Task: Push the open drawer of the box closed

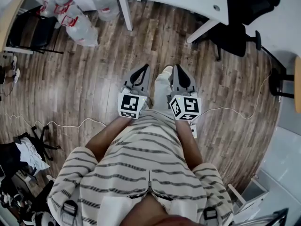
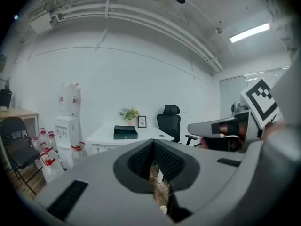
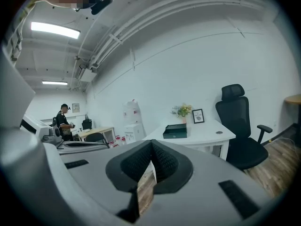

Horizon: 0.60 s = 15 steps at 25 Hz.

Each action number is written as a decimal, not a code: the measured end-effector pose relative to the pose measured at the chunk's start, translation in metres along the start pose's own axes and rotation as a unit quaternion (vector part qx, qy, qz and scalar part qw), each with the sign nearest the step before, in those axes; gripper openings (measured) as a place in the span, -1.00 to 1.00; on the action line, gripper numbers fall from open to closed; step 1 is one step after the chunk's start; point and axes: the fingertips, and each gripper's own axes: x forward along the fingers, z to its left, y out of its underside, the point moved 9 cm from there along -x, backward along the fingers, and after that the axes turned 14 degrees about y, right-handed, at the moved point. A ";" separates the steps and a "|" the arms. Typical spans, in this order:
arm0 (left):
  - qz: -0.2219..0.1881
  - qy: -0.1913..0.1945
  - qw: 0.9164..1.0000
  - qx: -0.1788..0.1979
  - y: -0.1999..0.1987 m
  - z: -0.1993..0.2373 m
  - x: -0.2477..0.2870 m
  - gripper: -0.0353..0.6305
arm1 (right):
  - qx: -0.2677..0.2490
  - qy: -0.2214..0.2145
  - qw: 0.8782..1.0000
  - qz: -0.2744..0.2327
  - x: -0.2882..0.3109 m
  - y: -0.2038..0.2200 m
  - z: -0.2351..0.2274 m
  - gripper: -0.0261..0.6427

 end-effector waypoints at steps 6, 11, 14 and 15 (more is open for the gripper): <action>-0.001 -0.006 1.000 0.004 -0.010 0.023 0.031 -0.89 | 0.005 0.002 1.000 -0.002 0.037 -0.009 -0.012 -0.89; 0.000 -0.010 1.000 0.006 -0.017 0.046 0.067 -0.89 | 0.007 -0.005 1.000 0.001 0.080 -0.015 -0.024 -0.89; 0.002 -0.014 1.000 0.005 -0.020 0.067 0.098 -0.89 | 0.009 -0.010 1.000 0.003 0.116 -0.022 -0.034 -0.89; 0.003 -0.016 1.000 0.005 -0.022 0.075 0.110 -0.89 | 0.009 -0.013 1.000 0.004 0.129 -0.025 -0.039 -0.89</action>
